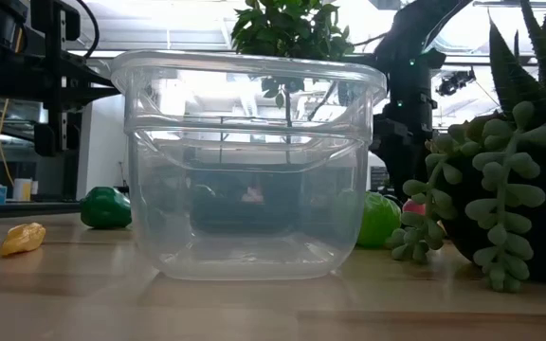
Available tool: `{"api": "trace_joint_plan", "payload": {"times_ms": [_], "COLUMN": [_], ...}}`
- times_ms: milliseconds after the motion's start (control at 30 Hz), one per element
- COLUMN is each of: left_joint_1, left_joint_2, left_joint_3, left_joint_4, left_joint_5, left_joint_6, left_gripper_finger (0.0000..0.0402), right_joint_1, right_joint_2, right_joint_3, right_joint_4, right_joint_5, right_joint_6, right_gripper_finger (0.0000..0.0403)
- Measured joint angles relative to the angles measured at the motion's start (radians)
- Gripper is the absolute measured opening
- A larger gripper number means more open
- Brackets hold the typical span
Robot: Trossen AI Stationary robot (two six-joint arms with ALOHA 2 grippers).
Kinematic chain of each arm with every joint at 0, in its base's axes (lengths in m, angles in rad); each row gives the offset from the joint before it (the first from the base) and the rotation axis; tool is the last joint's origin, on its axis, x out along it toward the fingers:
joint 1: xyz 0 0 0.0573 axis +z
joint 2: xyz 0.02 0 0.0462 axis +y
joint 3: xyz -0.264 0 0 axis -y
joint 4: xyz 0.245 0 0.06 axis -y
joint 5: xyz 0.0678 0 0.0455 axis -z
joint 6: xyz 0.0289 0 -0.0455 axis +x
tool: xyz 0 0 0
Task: Pick and placing Produce into tupperware
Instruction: Put the peach into the bin
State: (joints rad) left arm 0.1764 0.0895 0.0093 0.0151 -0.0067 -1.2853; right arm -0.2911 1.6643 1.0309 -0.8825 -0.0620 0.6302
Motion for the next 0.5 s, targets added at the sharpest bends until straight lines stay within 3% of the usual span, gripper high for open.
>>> {"api": "trace_joint_plan", "payload": {"times_ms": [500], "left_joint_1": [0.0], "left_joint_2": [0.0], "left_joint_3": [0.0], "left_joint_4": [-0.003], "left_joint_5": [0.022], "left_joint_6": [-0.001], "left_gripper_finger": [0.0001], "right_joint_1": [-0.009], "right_joint_2": [0.038], "right_joint_3": [0.0], "right_joint_4": [0.012], "right_joint_5": [-0.013], "right_joint_6": [-0.003], "right_gripper_finger": [0.0226]}}
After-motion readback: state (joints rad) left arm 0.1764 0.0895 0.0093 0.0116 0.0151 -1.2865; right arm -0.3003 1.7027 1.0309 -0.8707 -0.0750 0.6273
